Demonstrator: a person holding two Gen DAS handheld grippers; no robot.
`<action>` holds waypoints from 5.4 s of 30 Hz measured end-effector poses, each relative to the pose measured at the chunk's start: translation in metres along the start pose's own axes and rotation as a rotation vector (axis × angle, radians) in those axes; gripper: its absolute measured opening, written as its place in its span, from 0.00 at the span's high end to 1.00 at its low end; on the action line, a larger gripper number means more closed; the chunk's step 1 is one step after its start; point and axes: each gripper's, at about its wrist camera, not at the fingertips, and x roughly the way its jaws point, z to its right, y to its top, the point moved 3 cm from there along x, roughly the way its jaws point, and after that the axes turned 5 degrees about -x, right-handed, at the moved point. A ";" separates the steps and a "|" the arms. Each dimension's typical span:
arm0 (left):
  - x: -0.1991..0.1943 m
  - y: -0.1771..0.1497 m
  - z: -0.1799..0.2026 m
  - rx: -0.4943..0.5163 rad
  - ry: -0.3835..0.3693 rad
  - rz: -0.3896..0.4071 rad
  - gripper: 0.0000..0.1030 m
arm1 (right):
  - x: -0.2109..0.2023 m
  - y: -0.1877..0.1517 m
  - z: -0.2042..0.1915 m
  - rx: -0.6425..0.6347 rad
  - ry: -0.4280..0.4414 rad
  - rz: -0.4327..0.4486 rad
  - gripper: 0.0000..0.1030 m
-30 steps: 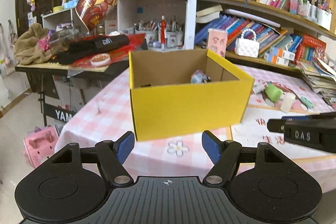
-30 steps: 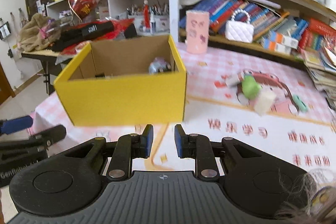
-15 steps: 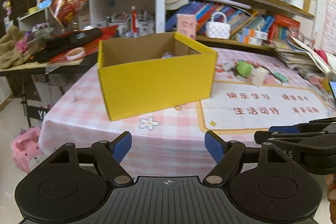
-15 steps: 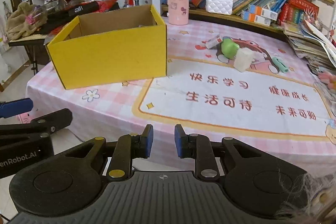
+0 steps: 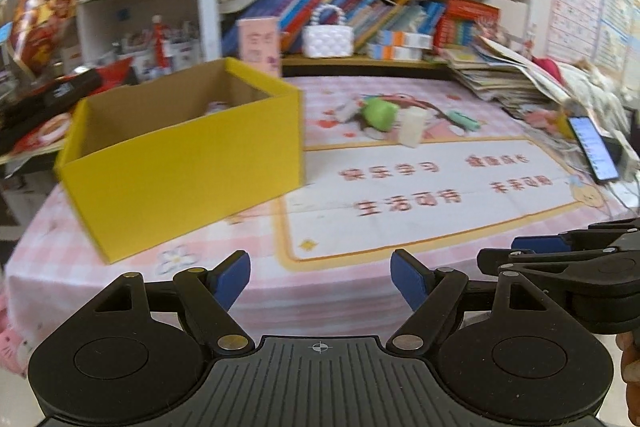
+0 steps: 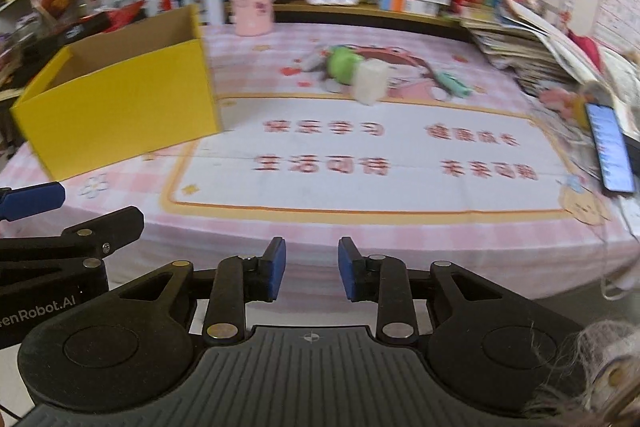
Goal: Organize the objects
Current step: 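Withdraw both tools from the box toward the remaining table items, then grasp the white block with the left tool while the right tool grasps the mint-green clip, then carry the white block and mint-green clip over the yellow box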
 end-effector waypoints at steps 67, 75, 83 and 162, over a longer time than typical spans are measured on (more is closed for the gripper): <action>0.284 0.136 0.147 0.037 0.054 -0.157 0.65 | 0.274 0.177 0.238 -0.073 0.069 -0.015 0.78; 0.246 0.130 0.136 -0.060 0.006 -0.137 0.73 | 0.237 0.165 0.239 0.043 0.089 -0.014 0.78; 0.199 0.113 0.116 -0.176 -0.014 -0.116 0.73 | 0.172 0.130 0.219 0.069 0.121 -0.009 0.78; 0.021 0.099 -0.134 -0.337 0.260 0.210 0.73 | 0.056 0.172 -0.106 -0.256 0.456 0.242 0.78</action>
